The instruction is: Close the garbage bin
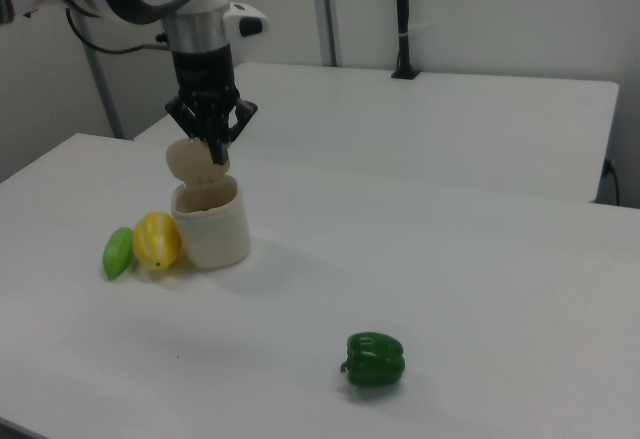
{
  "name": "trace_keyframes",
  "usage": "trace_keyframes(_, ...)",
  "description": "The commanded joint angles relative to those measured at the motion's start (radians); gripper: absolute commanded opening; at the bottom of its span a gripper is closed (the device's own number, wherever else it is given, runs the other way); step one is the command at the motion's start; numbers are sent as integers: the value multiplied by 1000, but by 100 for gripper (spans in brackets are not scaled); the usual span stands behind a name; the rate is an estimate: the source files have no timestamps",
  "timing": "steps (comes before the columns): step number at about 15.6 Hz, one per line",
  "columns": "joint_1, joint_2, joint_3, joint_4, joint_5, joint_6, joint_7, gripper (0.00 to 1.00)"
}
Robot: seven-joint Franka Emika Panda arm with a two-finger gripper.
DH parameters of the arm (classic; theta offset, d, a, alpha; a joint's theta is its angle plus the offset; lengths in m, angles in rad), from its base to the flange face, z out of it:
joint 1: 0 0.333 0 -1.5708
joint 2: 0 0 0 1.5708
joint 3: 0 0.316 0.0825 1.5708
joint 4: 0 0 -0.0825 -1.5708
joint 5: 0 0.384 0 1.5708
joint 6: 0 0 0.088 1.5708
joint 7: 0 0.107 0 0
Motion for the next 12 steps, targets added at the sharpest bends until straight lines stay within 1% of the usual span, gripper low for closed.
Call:
trace_keyframes(1, 28, -2, 30, -12, 68, 128, -109, 8)
trace_keyframes(2, 31, 1, 40, 1, 96, 166, -109, 8)
trace_keyframes(3, 31, 10, 60, 8, 116, 214, -105, 7)
trace_keyframes(5, 43, 35, 99, 8, 124, 315, -80, 8)
trace_keyframes(7, 59, 65, 116, 8, 124, 406, -48, 8)
trace_keyframes(9, 78, 102, 132, 10, 123, 485, -45, 8)
trace_keyframes(12, 106, 137, 135, 10, 123, 581, -23, 8)
